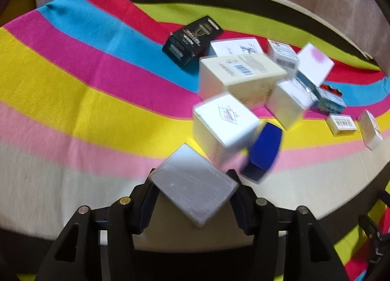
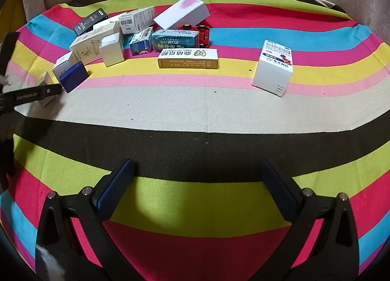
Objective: Organize rigid objects
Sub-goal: 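Hold the shiny white box in the left tool while the right tool reaches toward the blue box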
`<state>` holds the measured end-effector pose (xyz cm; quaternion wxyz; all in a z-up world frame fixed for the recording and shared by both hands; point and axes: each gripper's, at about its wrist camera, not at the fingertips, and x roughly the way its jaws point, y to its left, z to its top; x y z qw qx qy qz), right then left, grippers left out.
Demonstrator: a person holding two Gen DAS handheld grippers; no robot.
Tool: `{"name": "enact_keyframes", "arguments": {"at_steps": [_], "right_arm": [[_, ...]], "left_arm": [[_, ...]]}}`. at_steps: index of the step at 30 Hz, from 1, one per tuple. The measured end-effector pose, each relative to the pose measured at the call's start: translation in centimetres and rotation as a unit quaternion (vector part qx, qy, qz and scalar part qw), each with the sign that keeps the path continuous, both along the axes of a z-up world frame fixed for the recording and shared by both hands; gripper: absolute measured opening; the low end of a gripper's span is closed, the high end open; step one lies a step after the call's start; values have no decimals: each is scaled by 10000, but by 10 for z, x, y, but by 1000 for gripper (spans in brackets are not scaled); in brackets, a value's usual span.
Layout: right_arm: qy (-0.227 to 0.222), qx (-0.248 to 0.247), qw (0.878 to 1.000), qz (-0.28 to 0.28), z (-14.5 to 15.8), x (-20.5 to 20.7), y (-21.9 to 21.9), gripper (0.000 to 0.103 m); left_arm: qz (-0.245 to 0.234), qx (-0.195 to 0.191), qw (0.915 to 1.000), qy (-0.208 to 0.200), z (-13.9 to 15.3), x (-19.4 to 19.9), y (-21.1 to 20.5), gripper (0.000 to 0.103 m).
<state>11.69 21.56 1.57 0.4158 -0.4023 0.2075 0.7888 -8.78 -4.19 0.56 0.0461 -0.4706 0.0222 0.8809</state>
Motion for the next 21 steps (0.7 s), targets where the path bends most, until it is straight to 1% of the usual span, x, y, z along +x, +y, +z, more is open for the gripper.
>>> {"name": "enact_keyframes", "arguments": {"at_steps": [2,4,6,7,8,10,12,14,15,16,17,20,21], "right_arm": [[2,-1,10000,1,1,0,1,103],[2,-2,10000,0,1,0,0,103],[2,-1,10000,0,1,0,0,103],[2,-3,10000,-1,1,0,0,103],[3,-6,10000,-1,1,-1,0,103],[7,-8,10000,2,1,0,0,103],[5,-6,10000,14,1,-1,0,103],[12,-8,10000,34,1,0,0,103],[14,-10,10000,55,1,0,0,103],[17,-10,10000,78,1,1,0,103],[18,-11,10000,91,1,1,0,103],[3,-1,9999,125,1,2,-1,103],[-5,-3,9999,144,1,2,-1,103]], "left_arm": [[-31,99,9999,43,0,18,1,55],[-100,49,9997,213,-2,53,0,55],[-127,93,9993,334,-3,82,-8,55],[-100,170,9990,396,-1,99,-14,55],[-40,235,9989,402,10,111,-16,55],[51,320,9991,257,10,122,-28,55],[139,306,9990,299,9,136,-44,55],[216,461,9983,300,10,147,-60,55],[266,554,9976,313,11,149,-63,56],[297,558,9974,337,9,149,-61,56],[311,458,9978,369,10,155,-59,56],[294,42,9988,379,7,151,-45,56],[279,38,9989,378,7,147,-41,56]]}}
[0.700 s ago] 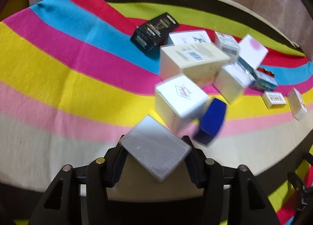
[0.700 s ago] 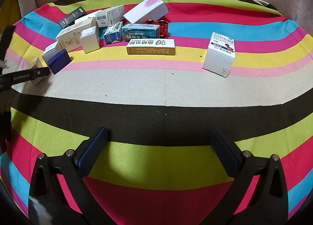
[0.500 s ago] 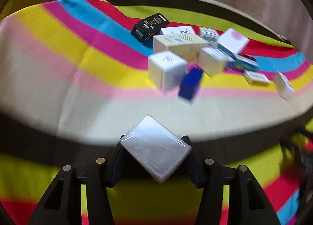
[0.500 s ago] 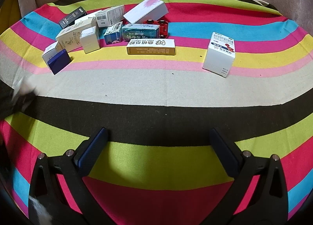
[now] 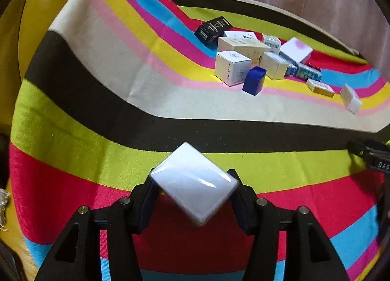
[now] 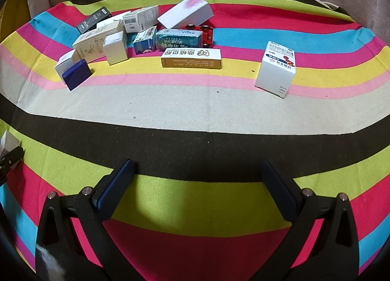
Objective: Organize rigid objects
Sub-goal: 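Hold the shiny white box in the left tool while the right tool reaches toward the blue box, then grasp the small blue box with the right tool and lift it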
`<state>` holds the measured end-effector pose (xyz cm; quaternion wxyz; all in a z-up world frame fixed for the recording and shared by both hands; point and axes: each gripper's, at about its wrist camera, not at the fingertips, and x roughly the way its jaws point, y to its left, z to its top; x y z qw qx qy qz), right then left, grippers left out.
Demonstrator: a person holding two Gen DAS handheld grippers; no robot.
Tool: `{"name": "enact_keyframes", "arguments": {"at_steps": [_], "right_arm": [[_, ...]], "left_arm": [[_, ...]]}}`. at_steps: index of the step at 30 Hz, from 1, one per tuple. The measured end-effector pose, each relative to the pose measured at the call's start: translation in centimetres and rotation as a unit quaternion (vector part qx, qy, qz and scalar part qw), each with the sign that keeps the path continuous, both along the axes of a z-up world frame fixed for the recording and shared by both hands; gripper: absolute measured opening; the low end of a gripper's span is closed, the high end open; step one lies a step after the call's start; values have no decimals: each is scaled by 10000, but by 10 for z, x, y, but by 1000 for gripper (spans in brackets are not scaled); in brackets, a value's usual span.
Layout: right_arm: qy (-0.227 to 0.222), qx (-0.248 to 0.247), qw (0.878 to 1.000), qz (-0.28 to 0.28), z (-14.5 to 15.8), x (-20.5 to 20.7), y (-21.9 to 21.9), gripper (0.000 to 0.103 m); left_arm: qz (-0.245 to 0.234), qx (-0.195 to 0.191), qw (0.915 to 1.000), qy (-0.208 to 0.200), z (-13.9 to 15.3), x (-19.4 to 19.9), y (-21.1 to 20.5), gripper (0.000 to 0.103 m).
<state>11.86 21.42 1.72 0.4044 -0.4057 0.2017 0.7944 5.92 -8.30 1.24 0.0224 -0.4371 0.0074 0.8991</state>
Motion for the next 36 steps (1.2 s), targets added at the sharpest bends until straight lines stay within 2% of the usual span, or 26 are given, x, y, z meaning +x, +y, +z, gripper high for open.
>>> {"name": "enact_keyframes", "arguments": {"at_steps": [3,6,15,21,25,28,30,32,36], "right_arm": [[-69,-96,9999,104,1,-3,1,103],[-145,-221,9995,144,1,-16,-1,103],[-187,-192,9925,1196,-2,-123,-48,103],[-185,-238,9924,1196,-4,-184,-36,103],[-11,-367,9952,909,-4,-209,-20,103],[-92,-314,9959,838,-7,-224,-13,103],[-164,-153,9956,908,-8,-227,-14,95],[36,21,9949,1003,-2,-218,-18,41],[294,-205,9925,1169,-2,-176,-23,36]], "left_arm": [[-19,114,9999,-6,0,-2,-3,56],[-41,40,10000,-13,0,-2,-1,58],[-82,62,9999,-24,-1,-4,0,60],[-129,65,9999,-46,-1,-5,2,66],[-111,62,9999,-69,-2,-6,2,69],[-113,59,9999,-78,-2,-7,2,71],[-140,61,9998,-84,-2,-7,2,72],[-149,63,9998,-88,-3,-7,2,72],[-147,62,9998,-93,-3,-8,2,74]]}}
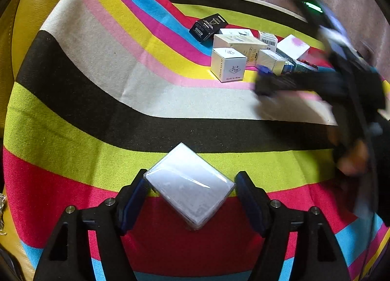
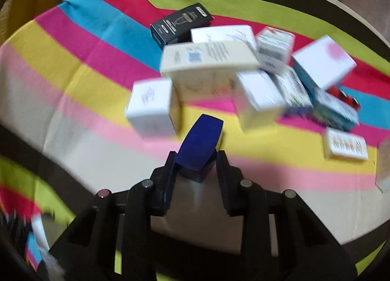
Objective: Organize rigid objects
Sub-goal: 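Grasp the small blue box with the right tool and lift it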
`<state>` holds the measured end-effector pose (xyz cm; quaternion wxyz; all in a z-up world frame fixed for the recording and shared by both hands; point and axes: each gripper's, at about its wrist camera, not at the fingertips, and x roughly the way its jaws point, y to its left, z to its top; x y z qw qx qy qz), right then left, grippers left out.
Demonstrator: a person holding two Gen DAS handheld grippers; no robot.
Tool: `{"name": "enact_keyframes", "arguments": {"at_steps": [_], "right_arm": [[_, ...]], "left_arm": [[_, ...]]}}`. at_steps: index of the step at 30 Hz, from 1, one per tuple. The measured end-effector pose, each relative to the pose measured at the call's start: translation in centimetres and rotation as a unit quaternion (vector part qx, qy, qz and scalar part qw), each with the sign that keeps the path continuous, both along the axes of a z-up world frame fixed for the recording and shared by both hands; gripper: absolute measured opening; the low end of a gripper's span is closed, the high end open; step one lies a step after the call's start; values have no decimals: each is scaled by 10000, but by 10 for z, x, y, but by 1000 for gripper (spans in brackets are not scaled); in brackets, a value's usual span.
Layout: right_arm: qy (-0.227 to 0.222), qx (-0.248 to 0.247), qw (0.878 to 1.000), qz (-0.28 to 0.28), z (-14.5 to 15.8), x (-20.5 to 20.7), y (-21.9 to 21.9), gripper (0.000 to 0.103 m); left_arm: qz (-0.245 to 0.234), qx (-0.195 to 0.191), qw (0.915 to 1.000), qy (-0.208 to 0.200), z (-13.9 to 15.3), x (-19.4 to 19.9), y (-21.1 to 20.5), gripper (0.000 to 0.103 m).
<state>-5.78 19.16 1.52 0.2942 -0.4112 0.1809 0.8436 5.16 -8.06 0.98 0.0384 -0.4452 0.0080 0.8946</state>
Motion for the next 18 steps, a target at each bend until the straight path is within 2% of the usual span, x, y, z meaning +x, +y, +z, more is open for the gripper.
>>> {"name": "enact_keyframes", "arguments": {"at_steps": [3,5,8,13,15,16,17,18], "right_arm": [[-112,270,9993,225,-3,51,-19,36],[-51,241,9994,235,-4,93,-26,36],[-20,222,9996,161,4,133,-29,36],[-39,226,9997,91,9,147,-10,39],[-140,234,9996,-52,6,129,-6,61],[-193,243,9995,-111,4,134,-9,82],[-325,313,9988,-208,0,130,-11,88],[-336,405,9983,-254,0,131,-14,88]], "left_arm": [[2,6,10000,-7,-1,0,0,75],[-14,-4,10000,-12,-1,0,1,76],[-19,-5,10000,-14,-1,0,1,77],[-14,-12,10000,-18,-1,-1,0,79],[50,-7,10000,-40,-1,-2,-1,82],[78,7,10000,-43,-2,-1,-2,82],[104,55,9999,-34,-1,-1,-5,82],[128,89,9999,-28,-1,-1,-6,82]]}}
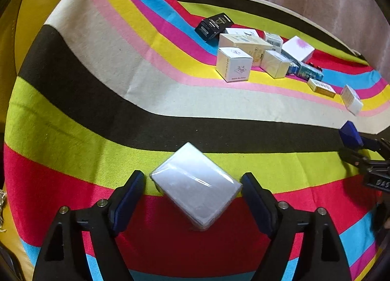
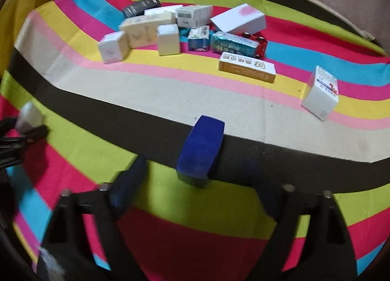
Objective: Organize rigid objects
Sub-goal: 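Grasp the small blue box with the right tool and lift it, then carry the white box and blue box toward the purple-rimmed bin with both tools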
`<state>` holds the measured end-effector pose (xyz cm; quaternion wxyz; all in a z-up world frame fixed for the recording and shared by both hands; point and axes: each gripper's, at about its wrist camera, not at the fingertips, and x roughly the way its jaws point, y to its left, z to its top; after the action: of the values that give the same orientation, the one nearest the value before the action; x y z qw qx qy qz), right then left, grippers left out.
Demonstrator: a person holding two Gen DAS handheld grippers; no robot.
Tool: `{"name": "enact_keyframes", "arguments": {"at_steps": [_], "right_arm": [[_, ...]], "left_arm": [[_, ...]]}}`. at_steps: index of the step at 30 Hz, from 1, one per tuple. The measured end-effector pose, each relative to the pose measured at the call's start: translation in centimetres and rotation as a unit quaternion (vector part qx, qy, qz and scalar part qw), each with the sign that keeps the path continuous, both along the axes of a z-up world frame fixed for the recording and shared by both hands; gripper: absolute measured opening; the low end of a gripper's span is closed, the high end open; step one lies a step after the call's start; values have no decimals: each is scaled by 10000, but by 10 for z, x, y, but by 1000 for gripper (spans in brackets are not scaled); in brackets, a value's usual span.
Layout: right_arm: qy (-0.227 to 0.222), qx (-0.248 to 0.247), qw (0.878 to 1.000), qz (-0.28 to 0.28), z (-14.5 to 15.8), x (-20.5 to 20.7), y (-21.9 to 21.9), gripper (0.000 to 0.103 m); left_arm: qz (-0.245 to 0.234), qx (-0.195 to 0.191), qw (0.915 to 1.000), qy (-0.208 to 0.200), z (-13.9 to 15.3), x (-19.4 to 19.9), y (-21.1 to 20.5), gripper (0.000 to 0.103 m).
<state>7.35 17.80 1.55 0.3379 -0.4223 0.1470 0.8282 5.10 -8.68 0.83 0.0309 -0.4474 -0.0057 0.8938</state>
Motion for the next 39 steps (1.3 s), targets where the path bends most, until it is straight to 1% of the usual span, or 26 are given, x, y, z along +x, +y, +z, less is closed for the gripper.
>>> {"name": "enact_keyframes", "arguments": {"at_steps": [4,5,6,7,8,9,11,12,15,24,33,36,39], "right_arm": [[48,-80,9997,-220,-1,0,5,88],[67,-50,9996,-284,0,3,5,79],[113,9,9993,-347,1,4,5,67],[173,102,9989,-414,2,7,4,31],[176,162,9987,-452,3,8,2,31],[161,192,9987,-447,3,8,1,31],[164,165,9987,-451,4,9,1,31],[184,147,9987,-456,4,9,1,31],[173,188,9986,-461,4,8,-1,31],[226,166,9985,-461,1,9,3,31],[227,145,9985,-474,2,10,3,31],[321,-9,9982,-498,4,18,1,31],[495,-161,9965,-654,8,37,-11,31]], "left_arm": [[86,186,9998,36,1,0,-7,82],[106,239,9996,47,1,1,-9,82],[153,300,9994,63,2,1,-11,81],[216,353,9991,100,2,2,-15,70],[338,377,9986,163,3,4,-19,60],[397,461,9979,207,4,6,-22,56],[389,612,9971,228,5,7,-26,56],[389,614,9971,231,5,7,-26,56],[342,516,9978,228,6,8,-22,56],[336,464,9981,215,6,7,-22,56],[321,287,9989,184,5,6,-15,56],[305,203,9992,168,5,6,-14,56],[296,99,9994,154,5,6,-11,56]]}}
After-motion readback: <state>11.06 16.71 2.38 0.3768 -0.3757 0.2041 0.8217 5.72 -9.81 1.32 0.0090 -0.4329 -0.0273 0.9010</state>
